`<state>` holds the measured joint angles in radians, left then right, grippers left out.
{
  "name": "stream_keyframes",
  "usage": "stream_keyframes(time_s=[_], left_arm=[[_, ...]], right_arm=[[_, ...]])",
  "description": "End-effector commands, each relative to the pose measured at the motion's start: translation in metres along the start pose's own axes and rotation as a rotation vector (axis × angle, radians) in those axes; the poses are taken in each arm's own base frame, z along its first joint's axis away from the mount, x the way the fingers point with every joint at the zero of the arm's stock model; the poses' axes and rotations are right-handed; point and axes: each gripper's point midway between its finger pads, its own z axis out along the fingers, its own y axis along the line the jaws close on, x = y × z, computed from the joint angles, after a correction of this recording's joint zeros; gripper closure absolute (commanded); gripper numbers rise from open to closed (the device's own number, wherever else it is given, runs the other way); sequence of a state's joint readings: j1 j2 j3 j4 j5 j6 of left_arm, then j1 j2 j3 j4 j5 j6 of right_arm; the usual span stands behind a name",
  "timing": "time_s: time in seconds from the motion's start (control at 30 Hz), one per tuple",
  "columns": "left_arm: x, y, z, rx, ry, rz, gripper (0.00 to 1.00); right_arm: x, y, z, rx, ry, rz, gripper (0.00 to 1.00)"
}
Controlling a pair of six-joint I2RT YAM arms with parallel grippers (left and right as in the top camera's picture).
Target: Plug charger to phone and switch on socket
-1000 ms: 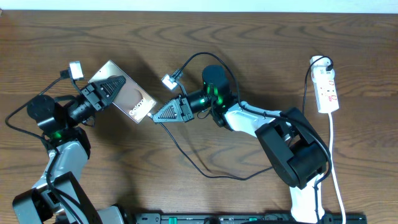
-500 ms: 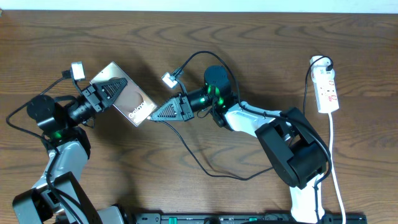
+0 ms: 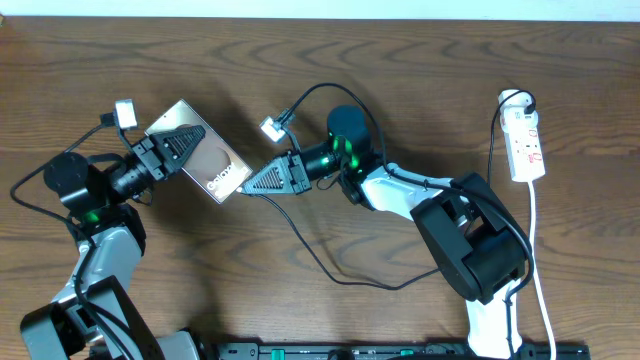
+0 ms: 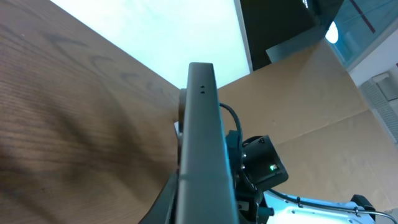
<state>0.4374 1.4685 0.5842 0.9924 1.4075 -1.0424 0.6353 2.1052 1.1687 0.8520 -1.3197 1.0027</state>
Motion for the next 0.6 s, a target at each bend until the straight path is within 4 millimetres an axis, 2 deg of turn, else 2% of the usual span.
stream_keyframes(time_s=[0.0,0.13,0.43,0.5,0.57], left_arm=[[0.004,-0.006,0.003,0.020,0.033,0.005,0.93],[0.002,-0.005,0.003,0.014,0.020,0.005,0.93],[-0.008,0.000,-0.004,-0.011,-0.029,0.005,0.92],[-0.011,0.001,-0.008,-0.017,-0.041,0.001,0.93],[-0.013,0.002,-0.012,-0.020,-0.047,-0.006,0.93]], right_arm=[[-0.005,-0.015,0.003,0.057,-0.039,0.012,0.99],[0.010,-0.032,0.002,0.102,-0.005,0.076,0.99],[0.017,-0.045,-0.001,0.147,-0.004,0.117,0.99],[0.019,-0.053,-0.004,0.183,-0.014,0.149,0.99],[0.021,-0.071,-0.009,0.264,-0.045,0.220,0.98]])
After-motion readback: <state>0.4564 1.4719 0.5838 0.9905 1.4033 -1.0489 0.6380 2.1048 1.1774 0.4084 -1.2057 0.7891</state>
